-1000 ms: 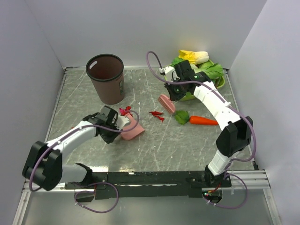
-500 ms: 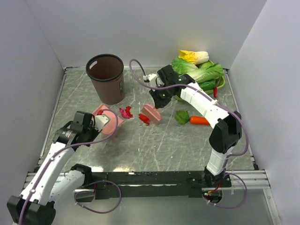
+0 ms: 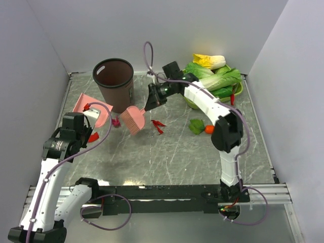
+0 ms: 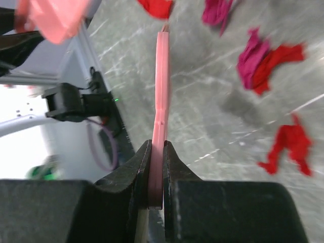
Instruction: Sweep away the paper scraps from the table
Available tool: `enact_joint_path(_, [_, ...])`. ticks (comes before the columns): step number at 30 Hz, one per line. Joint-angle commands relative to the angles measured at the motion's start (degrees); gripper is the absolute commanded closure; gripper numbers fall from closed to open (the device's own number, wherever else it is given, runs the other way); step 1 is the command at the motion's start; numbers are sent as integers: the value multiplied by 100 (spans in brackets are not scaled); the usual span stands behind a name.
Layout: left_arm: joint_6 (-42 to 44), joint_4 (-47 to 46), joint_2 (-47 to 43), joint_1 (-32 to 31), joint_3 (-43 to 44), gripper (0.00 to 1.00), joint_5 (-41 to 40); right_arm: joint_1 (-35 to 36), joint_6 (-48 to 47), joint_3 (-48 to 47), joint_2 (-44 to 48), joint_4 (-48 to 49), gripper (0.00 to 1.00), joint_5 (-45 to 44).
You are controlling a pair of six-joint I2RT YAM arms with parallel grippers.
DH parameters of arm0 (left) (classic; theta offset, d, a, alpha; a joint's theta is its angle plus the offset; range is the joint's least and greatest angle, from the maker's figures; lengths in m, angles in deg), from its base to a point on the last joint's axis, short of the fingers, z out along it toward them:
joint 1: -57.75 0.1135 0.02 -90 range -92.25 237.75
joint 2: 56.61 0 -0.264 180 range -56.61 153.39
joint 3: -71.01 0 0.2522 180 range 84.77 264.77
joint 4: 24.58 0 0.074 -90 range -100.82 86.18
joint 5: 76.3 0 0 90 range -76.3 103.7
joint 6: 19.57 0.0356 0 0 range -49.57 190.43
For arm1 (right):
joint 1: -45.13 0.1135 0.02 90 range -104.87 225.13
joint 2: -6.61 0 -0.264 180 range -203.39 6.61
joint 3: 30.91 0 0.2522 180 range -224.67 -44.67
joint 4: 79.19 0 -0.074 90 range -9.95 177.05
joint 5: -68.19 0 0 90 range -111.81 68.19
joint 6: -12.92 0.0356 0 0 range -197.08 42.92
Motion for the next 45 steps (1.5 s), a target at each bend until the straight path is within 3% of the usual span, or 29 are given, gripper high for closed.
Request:
enact_joint_path(1, [-55,39,119,36,306,99,-129,-134,972,109,-433,584,100,919])
enact_joint_path(9, [156,179,303,36,306,99,319,-353,1747,759,-671,902,100,342])
enact_joint_path(13, [261,205,409,36,165,99,609,-572,1414,1146,-391,471,100,-687])
enact_joint_path(18, [445,215,699,36,-19,99,908,-872,1080,1822,181,287,100,-996])
enact_joint_path(23, [998,21,1014,27,-274,99,1269,-907,-18,2148,1033,-152,100,-1057])
enact_joint_path(30, [1693,83,1718,-350,-512,99,1304,-907,-923,2140,2254,-662,100,-1575])
enact_joint_path(32, [1764,13,1981,-438,-494,99,1304,-907,-925,2105,2387,-663,100,-2108])
enact_joint_path(33, [1782,4,2078,-491,-451,99,1287,-899,-881,2122,2483,-602,100,-3000])
enact_joint_path(38, [1685,-137,2737,-903,-266,99,1190,-916,-898,2193,2248,-259,100,-4941])
enact_joint_path(45, [1133,-278,3660,-1387,129,99,1207,-767,-854,1736,1467,-223,100,-4459])
